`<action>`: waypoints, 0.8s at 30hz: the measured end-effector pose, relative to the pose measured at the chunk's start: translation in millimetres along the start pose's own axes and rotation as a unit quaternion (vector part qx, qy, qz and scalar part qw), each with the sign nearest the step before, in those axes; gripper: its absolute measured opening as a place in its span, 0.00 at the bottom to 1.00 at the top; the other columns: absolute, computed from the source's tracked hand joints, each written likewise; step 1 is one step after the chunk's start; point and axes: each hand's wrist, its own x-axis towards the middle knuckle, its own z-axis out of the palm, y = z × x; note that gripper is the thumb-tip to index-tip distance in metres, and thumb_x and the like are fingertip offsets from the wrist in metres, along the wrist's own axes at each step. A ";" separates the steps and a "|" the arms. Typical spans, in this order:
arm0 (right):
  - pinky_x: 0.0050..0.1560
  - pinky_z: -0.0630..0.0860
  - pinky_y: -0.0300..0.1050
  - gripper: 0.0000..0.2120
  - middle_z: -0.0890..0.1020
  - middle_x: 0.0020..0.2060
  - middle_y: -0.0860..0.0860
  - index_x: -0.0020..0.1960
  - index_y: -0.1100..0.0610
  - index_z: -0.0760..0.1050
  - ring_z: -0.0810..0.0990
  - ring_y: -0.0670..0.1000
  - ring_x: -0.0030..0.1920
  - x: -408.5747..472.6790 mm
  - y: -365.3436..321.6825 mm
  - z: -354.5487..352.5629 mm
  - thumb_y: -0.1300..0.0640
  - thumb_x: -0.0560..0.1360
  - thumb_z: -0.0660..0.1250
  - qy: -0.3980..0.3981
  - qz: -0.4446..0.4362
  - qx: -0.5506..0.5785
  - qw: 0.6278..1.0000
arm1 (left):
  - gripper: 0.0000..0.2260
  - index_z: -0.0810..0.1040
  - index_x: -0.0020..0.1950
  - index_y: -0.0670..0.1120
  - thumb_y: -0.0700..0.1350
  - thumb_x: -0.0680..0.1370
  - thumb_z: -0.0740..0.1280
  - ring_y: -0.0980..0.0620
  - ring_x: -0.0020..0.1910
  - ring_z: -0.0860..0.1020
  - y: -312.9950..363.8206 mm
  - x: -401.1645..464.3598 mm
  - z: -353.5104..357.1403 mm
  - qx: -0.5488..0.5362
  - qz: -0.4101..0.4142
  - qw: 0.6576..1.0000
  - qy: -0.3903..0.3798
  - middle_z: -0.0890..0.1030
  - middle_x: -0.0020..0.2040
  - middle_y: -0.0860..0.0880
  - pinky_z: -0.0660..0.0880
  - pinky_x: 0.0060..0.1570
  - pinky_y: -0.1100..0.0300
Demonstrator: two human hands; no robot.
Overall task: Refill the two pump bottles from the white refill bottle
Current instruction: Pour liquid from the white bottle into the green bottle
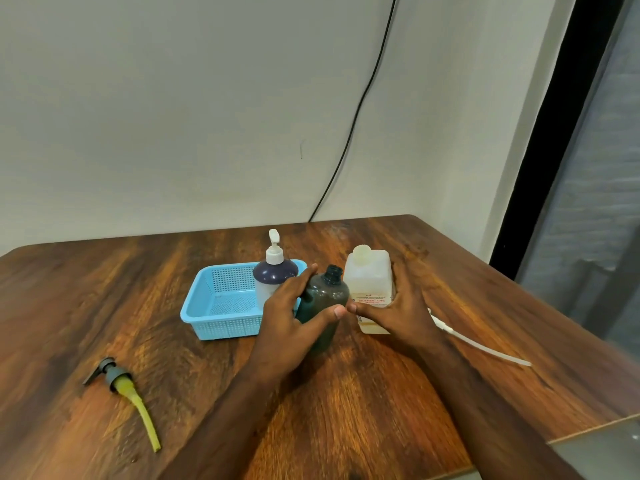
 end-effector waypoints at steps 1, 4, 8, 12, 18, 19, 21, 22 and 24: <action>0.56 0.81 0.56 0.47 0.74 0.66 0.43 0.69 0.35 0.60 0.76 0.49 0.64 -0.7 -0.5 -0.4 0.32 0.57 0.80 0.001 0.000 -0.005 1.000 | 0.35 0.69 0.73 0.59 0.65 0.68 0.73 0.63 0.64 0.73 -1.3 -0.3 0.3 -0.002 -0.003 1.000 -0.007 0.74 0.64 0.64 0.74 0.61 0.61; 0.57 0.81 0.58 0.50 0.72 0.68 0.44 0.71 0.35 0.59 0.74 0.49 0.65 -1.6 0.2 -1.3 0.29 0.56 0.78 -0.001 0.006 -0.015 1.000 | 0.29 0.69 0.70 0.65 0.63 0.70 0.72 0.65 0.65 0.73 -0.6 -1.1 0.0 -0.013 -0.011 1.000 -0.021 0.75 0.64 0.68 0.73 0.62 0.62; 0.60 0.79 0.60 0.54 0.68 0.72 0.45 0.74 0.35 0.55 0.71 0.51 0.68 -3.9 -0.7 -0.3 0.23 0.54 0.74 -0.005 0.012 -0.043 0.999 | 0.20 0.71 0.63 0.67 0.60 0.73 0.71 0.70 0.60 0.74 6.9 -3.1 -1.6 -0.049 -0.021 0.998 -0.037 0.76 0.58 0.73 0.75 0.56 0.63; 0.62 0.78 0.57 0.48 0.69 0.71 0.44 0.72 0.36 0.56 0.72 0.49 0.68 -6.0 -3.8 1.8 0.30 0.60 0.76 -0.008 -0.008 -0.051 0.999 | 0.20 0.73 0.61 0.66 0.61 0.70 0.70 0.63 0.59 0.77 8.4 -4.2 -2.1 -0.062 -0.031 0.997 -0.044 0.78 0.58 0.66 0.76 0.54 0.64; 0.61 0.79 0.56 0.45 0.70 0.69 0.41 0.72 0.35 0.57 0.72 0.47 0.67 -6.8 -6.3 0.8 0.34 0.63 0.78 -0.007 -0.042 -0.049 0.998 | 0.25 0.76 0.61 0.63 0.68 0.66 0.69 0.63 0.57 0.79 8.3 -5.1 -4.1 -0.059 -0.031 0.997 -0.040 0.80 0.55 0.66 0.79 0.51 0.63; 0.62 0.78 0.56 0.45 0.69 0.70 0.41 0.72 0.35 0.57 0.71 0.46 0.67 -6.5 -6.4 0.8 0.33 0.63 0.78 -0.006 -0.047 -0.053 0.997 | 0.26 0.76 0.62 0.62 0.68 0.66 0.69 0.64 0.57 0.78 8.3 -5.0 -4.4 -0.052 -0.028 0.997 -0.040 0.80 0.55 0.65 0.78 0.51 0.64; 0.64 0.76 0.55 0.44 0.68 0.71 0.41 0.71 0.34 0.56 0.70 0.46 0.68 -6.7 -5.4 0.9 0.32 0.63 0.77 -0.001 -0.055 -0.065 0.996 | 0.25 0.77 0.61 0.61 0.68 0.66 0.68 0.65 0.56 0.78 8.5 -5.1 -4.6 -0.039 -0.024 0.998 -0.039 0.81 0.54 0.65 0.77 0.50 0.66; 0.64 0.76 0.55 0.44 0.68 0.71 0.41 0.71 0.34 0.56 0.69 0.47 0.68 -6.8 -5.1 0.8 0.32 0.63 0.77 -0.001 -0.057 -0.071 0.996 | 0.25 0.77 0.60 0.61 0.68 0.66 0.68 0.65 0.56 0.78 8.8 -5.4 -4.5 -0.033 -0.023 0.998 -0.039 0.81 0.54 0.65 0.76 0.49 0.67; 0.63 0.77 0.57 0.46 0.69 0.71 0.42 0.73 0.36 0.57 0.70 0.48 0.69 -6.0 -2.9 0.3 0.29 0.62 0.76 -0.008 -0.053 -0.075 0.996 | 0.23 0.78 0.58 0.61 0.68 0.66 0.69 0.65 0.55 0.78 9.3 -6.0 -4.3 -0.024 -0.025 0.999 -0.038 0.81 0.52 0.65 0.75 0.47 0.70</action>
